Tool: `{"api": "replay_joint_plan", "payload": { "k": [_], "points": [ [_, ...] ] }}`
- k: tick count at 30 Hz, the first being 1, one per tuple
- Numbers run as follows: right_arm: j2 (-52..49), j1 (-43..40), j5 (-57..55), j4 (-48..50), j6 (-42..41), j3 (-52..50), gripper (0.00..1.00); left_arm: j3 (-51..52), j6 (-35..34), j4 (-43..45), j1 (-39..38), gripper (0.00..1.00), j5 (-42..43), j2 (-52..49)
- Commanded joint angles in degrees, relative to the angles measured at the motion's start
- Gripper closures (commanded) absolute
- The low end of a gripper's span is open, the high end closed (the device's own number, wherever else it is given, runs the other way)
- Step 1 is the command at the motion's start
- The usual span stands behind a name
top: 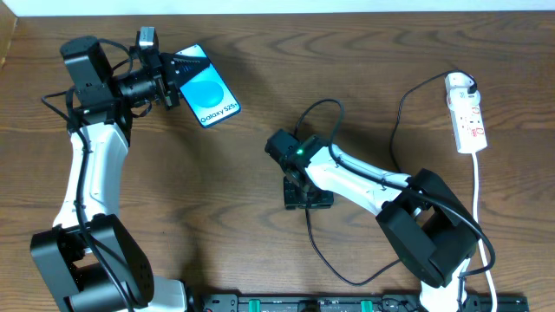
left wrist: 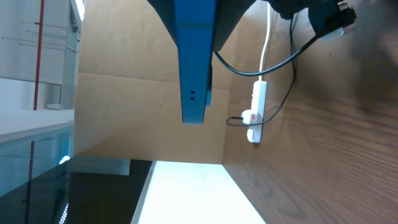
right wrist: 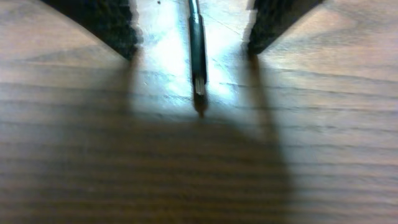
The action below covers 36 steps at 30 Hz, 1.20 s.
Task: Plug charger to phone and switch on socket
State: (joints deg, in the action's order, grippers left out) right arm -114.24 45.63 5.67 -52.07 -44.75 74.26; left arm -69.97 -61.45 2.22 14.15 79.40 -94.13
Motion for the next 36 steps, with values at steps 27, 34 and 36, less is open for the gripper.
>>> {"api": "replay_joint_plan", "payload": {
  "k": [27, 34, 36],
  "points": [
    [-1.57, -15.34, 74.07, 36.28, 24.44, 4.68, 0.93, -0.39, 0.09, 0.74, 0.31, 0.93, -6.25, 0.52],
    [-1.57, -15.15, 83.23, 54.27, 17.75, 4.68, 0.88, -0.39, 0.11, 13.81, 0.31, 0.93, -0.17, 0.52],
    [-1.57, -15.08, 83.69, 57.77, 16.28, 4.68, 0.89, -0.39, 0.09, 17.88, 0.31, 0.93, 2.36, 0.52]
  ]
}}
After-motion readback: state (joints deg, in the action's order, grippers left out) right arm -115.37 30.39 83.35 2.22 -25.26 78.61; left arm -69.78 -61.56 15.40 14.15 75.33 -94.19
